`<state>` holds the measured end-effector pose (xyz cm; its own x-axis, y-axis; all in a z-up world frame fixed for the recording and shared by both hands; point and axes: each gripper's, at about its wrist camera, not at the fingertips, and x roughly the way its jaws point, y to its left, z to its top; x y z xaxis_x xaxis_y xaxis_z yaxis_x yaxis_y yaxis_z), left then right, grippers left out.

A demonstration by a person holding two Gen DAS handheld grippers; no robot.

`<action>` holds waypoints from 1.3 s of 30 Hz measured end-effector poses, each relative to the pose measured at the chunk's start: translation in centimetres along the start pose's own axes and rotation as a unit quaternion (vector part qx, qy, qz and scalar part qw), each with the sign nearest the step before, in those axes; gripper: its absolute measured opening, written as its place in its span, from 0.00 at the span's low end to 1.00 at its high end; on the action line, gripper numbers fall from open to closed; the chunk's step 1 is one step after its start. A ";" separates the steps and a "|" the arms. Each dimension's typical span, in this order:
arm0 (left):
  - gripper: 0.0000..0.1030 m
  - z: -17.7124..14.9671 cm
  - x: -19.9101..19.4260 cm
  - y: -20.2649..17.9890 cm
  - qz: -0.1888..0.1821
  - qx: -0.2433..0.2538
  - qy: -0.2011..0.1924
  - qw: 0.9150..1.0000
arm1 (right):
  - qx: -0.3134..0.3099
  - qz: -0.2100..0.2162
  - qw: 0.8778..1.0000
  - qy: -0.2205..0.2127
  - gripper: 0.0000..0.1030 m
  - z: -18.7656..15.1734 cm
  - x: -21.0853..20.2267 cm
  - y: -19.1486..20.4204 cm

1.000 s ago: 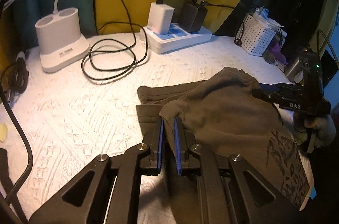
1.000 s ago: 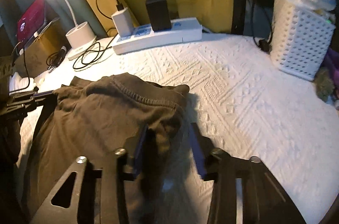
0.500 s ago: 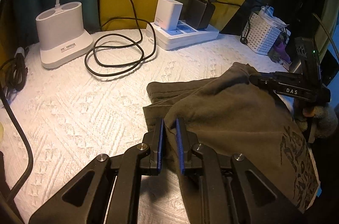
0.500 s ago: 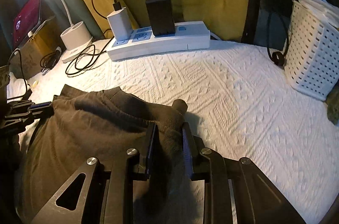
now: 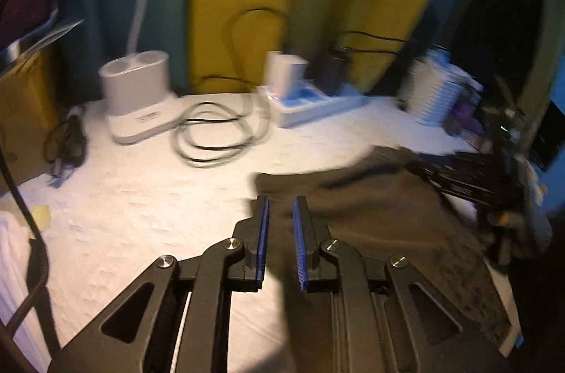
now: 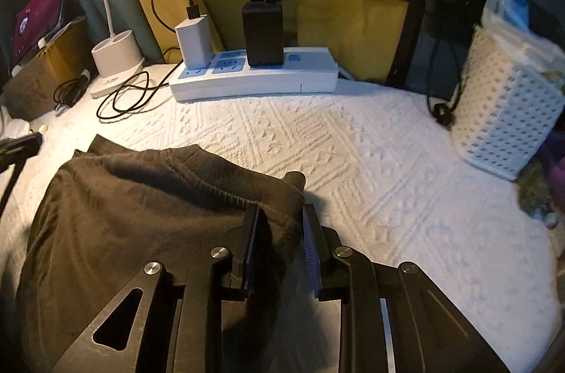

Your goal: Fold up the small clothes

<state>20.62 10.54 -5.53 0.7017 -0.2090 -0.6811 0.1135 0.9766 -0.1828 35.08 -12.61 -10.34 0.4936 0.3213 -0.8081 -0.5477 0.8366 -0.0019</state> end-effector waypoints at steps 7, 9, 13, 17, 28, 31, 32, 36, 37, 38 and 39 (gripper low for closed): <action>0.13 -3.3 0.3 -6.1 -0.043 0.062 0.048 0.996 | -0.025 -0.013 1.000 -0.011 0.70 -1.7 -3.8 1.0; 0.13 -4.1 0.5 -6.7 -0.037 0.066 0.058 0.995 | -0.033 -0.009 0.999 -0.016 0.75 -2.7 -4.9 1.5; 0.13 -5.6 0.2 -6.9 -0.042 0.057 0.070 0.995 | -0.056 -0.019 0.998 -0.006 0.75 -5.1 -6.1 2.7; 0.13 -7.1 0.8 -6.0 -0.055 0.031 0.094 0.994 | -0.053 -0.028 0.998 0.013 0.75 -7.7 -6.2 2.7; 0.13 -9.0 -0.5 -5.5 -0.041 0.021 0.068 0.997 | -0.031 -0.044 0.999 0.000 0.75 -11.1 -8.1 1.2; 0.13 -8.9 -1.3 -5.2 -0.022 0.013 0.073 0.997 | -0.024 -0.041 0.999 -0.006 0.75 -11.4 -8.6 0.9; 0.13 -8.9 -1.7 -4.9 -0.025 0.006 0.069 0.997 | -0.022 -0.040 0.999 -0.007 0.75 -11.5 -8.7 0.8; 0.60 -8.3 -3.0 -3.2 -0.007 -0.023 0.040 0.999 | -0.019 -0.032 0.999 -0.012 0.75 -11.4 -9.5 0.3; 0.61 -8.0 -3.0 -2.6 -0.005 -0.035 0.033 0.999 | -0.018 -0.032 0.999 -0.013 0.75 -11.3 -9.6 0.1; 0.61 -7.7 -3.0 -2.2 -0.004 -0.044 0.030 0.999 | -0.016 -0.031 0.999 -0.015 0.75 -11.2 -9.6 -0.1; 0.61 -7.5 -2.9 -1.9 -0.003 -0.047 0.029 0.998 | -0.014 -0.029 0.999 -0.017 0.75 -11.0 -9.7 -0.3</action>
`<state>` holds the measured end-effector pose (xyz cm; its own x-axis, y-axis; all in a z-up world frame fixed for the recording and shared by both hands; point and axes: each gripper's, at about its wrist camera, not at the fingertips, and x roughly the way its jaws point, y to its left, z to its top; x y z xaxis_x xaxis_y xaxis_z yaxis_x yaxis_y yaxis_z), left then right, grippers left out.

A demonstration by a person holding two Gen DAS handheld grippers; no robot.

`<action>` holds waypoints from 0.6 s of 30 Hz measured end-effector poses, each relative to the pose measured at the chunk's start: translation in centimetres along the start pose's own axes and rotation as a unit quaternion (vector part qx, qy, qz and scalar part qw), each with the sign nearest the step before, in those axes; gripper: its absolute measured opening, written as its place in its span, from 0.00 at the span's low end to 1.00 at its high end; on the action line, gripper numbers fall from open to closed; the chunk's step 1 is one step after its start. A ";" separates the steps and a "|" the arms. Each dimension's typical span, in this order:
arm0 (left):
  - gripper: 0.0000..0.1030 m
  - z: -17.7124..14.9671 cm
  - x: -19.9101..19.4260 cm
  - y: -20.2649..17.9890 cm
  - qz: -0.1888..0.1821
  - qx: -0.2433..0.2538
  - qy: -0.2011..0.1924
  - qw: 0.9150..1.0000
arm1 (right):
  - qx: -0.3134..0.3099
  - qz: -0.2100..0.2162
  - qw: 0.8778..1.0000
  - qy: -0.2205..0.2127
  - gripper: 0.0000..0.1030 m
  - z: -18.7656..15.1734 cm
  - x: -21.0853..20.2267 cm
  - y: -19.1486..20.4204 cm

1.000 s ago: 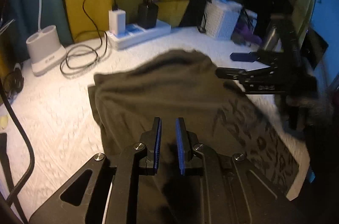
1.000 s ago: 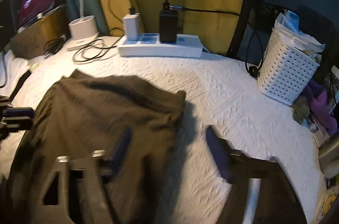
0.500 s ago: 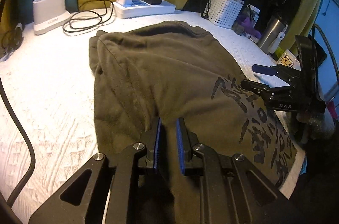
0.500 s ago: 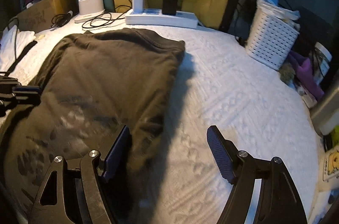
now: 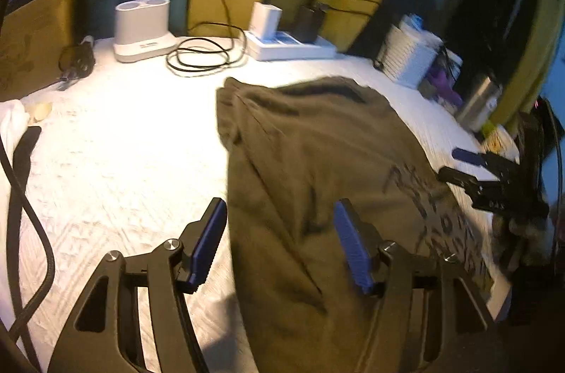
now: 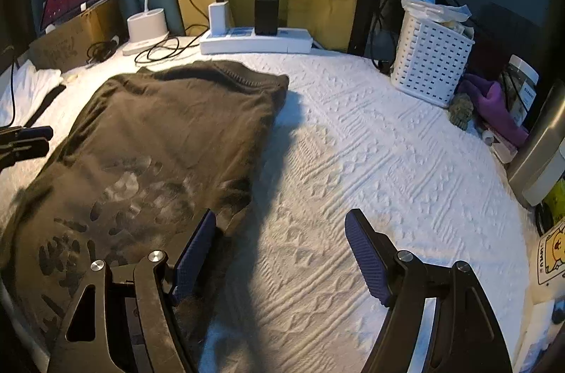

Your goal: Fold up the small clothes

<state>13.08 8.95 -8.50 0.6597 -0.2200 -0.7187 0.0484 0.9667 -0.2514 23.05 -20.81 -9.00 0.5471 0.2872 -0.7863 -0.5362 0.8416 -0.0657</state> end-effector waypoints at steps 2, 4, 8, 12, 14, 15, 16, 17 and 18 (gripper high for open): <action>0.62 0.7 0.4 0.1 0.002 0.001 -0.004 1.000 | 0.003 0.004 1.000 -0.005 0.75 0.5 0.0 -0.3; 0.64 1.4 1.0 0.0 0.003 0.008 -0.004 1.000 | 0.000 0.004 1.000 -0.008 0.75 1.2 0.2 -0.4; 0.68 2.9 2.7 0.0 0.003 0.015 0.002 1.000 | -0.008 0.010 1.000 -0.012 0.75 2.8 0.9 -0.4; 0.68 4.1 4.2 0.8 0.008 0.008 0.006 1.000 | -0.017 0.017 1.000 -0.013 0.75 4.4 2.0 -0.2; 0.68 4.7 4.9 1.3 0.006 0.000 0.007 1.000 | -0.019 0.022 0.999 -0.013 0.75 5.0 2.5 -0.1; 0.68 4.9 5.1 1.4 0.004 -0.002 0.008 1.000 | -0.019 0.026 0.999 -0.012 0.75 5.4 2.8 -0.2; 0.68 5.2 5.5 1.5 0.003 -0.004 0.009 1.000 | -0.019 0.029 0.999 -0.011 0.75 5.6 3.1 -0.2; 0.68 5.4 5.8 1.6 0.004 -0.003 0.011 1.000 | -0.018 0.032 0.999 -0.009 0.75 5.9 3.5 -0.2; 0.68 5.6 6.2 1.6 0.005 0.001 0.015 1.000 | -0.017 0.035 0.999 -0.007 0.75 6.1 3.9 -0.3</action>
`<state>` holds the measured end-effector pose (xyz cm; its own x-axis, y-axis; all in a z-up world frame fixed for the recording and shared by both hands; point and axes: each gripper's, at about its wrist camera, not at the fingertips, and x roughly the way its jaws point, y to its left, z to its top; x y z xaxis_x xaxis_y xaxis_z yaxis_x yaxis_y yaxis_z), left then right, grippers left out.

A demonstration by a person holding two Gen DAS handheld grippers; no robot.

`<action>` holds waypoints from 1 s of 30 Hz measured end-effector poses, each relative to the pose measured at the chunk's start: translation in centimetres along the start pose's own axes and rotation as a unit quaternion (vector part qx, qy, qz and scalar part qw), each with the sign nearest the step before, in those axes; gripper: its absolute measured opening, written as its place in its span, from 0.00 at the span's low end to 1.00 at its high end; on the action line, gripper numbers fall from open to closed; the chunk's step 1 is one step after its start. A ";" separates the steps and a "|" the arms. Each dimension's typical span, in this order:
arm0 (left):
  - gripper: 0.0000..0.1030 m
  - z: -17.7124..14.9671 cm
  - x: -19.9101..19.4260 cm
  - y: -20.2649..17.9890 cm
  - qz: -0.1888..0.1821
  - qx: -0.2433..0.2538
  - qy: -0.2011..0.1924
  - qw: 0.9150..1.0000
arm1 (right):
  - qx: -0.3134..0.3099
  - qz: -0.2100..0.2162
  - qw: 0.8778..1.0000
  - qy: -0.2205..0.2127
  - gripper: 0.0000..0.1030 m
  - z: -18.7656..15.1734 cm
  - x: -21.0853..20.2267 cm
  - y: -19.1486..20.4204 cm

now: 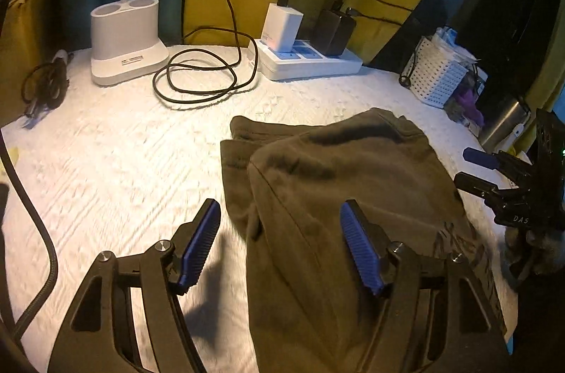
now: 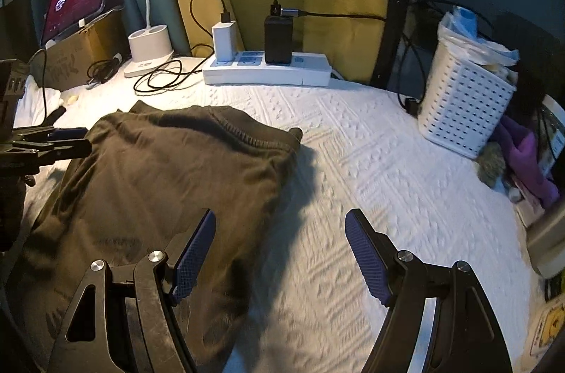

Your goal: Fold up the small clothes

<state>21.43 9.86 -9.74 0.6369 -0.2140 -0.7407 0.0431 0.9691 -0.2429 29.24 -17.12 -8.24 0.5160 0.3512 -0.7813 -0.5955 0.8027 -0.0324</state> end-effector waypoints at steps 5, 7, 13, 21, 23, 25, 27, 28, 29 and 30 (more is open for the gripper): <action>0.68 0.7 1.9 0.2 0.004 0.012 0.021 1.000 | 0.010 0.015 1.000 0.007 0.75 0.8 1.8 -0.5; 0.68 1.1 2.3 0.4 0.002 0.018 0.019 1.000 | 0.016 0.023 1.000 0.010 0.75 1.1 2.5 -0.7; 0.69 1.8 3.5 -0.9 0.016 0.052 0.028 0.998 | 0.021 0.045 0.998 0.024 0.75 1.4 4.7 -0.8; 0.67 2.2 5.0 -3.6 -0.032 0.112 0.043 0.992 | 0.017 0.073 0.997 0.030 0.75 2.2 6.0 -0.4; 0.59 2.1 5.1 -3.8 -0.037 0.117 0.035 0.992 | 0.012 0.082 0.996 0.029 0.75 2.5 6.4 0.1; 0.46 2.1 5.1 -4.0 -0.036 0.122 0.032 0.991 | 0.004 0.090 0.995 0.029 0.74 2.9 6.8 0.7; 0.35 2.1 5.1 -3.8 -0.038 0.117 0.030 0.992 | -0.003 0.090 0.996 0.030 0.69 3.2 7.2 1.3; 0.27 2.1 5.1 -3.6 -0.041 0.112 0.029 0.992 | -0.005 0.089 0.996 0.028 0.63 3.4 7.3 1.5; 0.24 2.2 5.2 -3.5 -0.045 0.108 0.030 0.993 | -0.005 0.089 0.996 0.027 0.56 3.6 7.5 1.6; 0.21 2.2 5.2 -3.4 -0.050 0.104 0.031 0.993 | -0.006 0.092 0.995 0.026 0.51 3.6 7.5 1.7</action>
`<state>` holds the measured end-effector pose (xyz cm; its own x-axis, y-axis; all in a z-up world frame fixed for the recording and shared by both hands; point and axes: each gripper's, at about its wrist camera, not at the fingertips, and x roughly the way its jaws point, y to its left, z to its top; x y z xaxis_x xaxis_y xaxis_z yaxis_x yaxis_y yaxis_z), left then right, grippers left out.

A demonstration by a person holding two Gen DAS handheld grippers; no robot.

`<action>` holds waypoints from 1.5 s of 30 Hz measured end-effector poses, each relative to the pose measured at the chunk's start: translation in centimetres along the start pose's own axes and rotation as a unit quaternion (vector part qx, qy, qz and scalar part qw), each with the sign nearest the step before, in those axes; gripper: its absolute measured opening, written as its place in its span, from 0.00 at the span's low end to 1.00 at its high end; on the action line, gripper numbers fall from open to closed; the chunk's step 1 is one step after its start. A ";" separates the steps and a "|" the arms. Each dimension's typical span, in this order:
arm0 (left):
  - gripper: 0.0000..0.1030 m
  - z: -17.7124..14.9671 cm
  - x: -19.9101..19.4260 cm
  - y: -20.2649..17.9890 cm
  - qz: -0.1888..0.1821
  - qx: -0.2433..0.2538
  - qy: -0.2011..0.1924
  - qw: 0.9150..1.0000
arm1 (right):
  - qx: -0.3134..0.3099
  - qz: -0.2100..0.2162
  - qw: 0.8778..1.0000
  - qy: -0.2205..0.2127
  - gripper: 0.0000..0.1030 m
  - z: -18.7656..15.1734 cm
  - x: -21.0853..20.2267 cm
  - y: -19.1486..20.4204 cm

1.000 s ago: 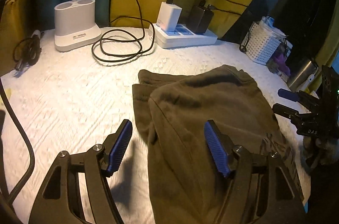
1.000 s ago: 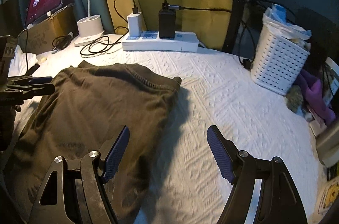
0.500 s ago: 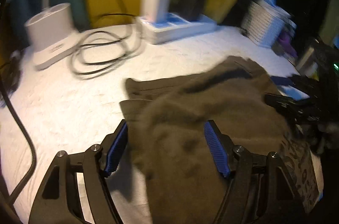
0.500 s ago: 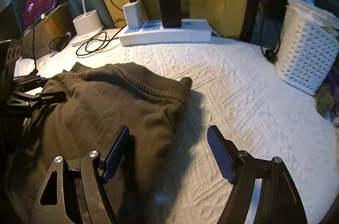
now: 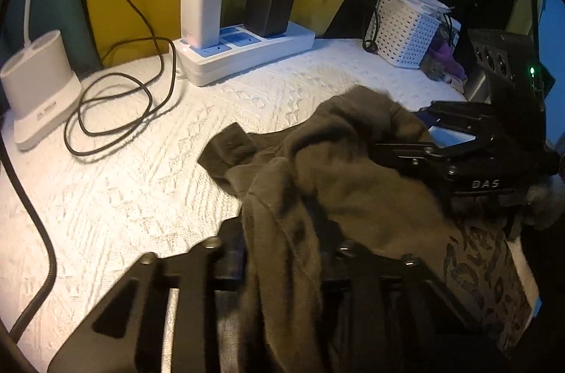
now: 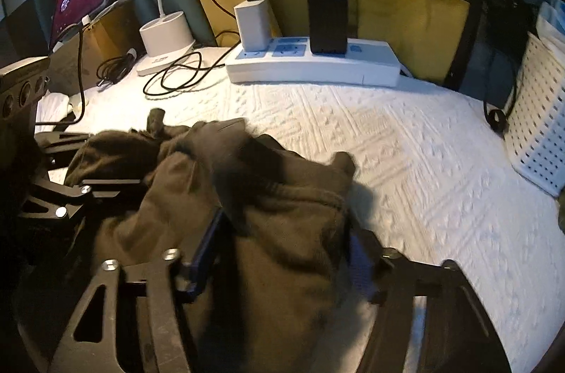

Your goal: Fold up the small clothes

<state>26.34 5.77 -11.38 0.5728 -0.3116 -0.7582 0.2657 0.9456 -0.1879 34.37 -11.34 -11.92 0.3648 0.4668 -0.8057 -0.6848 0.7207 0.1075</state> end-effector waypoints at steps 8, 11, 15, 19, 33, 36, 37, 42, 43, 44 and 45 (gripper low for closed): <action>0.13 -0.5 -1.5 -0.7 -0.006 0.006 -0.023 1.000 | -0.024 0.003 1.000 -0.011 0.27 0.1 -0.3 1.5; 0.12 -0.6 -3.1 -1.2 -0.007 0.010 -0.043 0.999 | -0.018 -0.001 1.000 -0.020 0.25 -0.1 -1.0 1.6; 0.12 -0.7 -4.5 -1.8 -0.011 0.011 -0.061 0.998 | -0.013 -0.007 0.999 -0.039 0.25 -0.3 -2.7 2.0; 0.12 -1.1 -6.2 -2.9 -0.012 0.018 -0.077 0.997 | -0.015 -0.016 0.998 -0.060 0.25 -0.3 -4.6 2.9; 0.12 -3.0 -13.1 -6.2 0.045 -0.017 -0.191 0.980 | -0.022 -0.031 0.991 -0.128 0.24 -1.7 -12.1 5.5; 0.12 -3.2 -14.5 -7.6 0.060 -0.003 -0.208 0.976 | -0.021 -0.033 0.989 -0.146 0.24 -2.1 -14.1 5.8; 0.12 -3.3 -15.1 -8.2 0.064 0.004 -0.215 0.974 | -0.021 -0.032 0.987 -0.153 0.24 -2.2 -14.7 6.0; 0.12 -3.5 -18.0 -9.9 0.072 0.010 -0.248 0.966 | -0.025 -0.033 0.980 -0.194 0.24 -2.8 -18.5 7.1; 0.12 -3.6 -18.7 -10.3 0.074 0.011 -0.256 0.964 | -0.026 -0.034 0.978 -0.203 0.24 -2.8 -19.3 7.3; 0.12 -3.6 -19.4 -10.6 0.075 0.014 -0.263 0.962 | -0.027 -0.034 0.976 -0.214 0.24 -2.8 -20.3 7.6; 0.12 -3.7 -20.0 -11.0 0.077 0.017 -0.269 0.960 | -0.030 -0.033 0.974 -0.222 0.24 -2.8 -21.0 7.9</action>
<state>9.10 1.97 3.50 0.9225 -0.1815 -0.3407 0.1668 0.9833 -0.0722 19.50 -16.88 4.25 0.6375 0.6049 -0.4771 -0.6809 0.7321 0.0184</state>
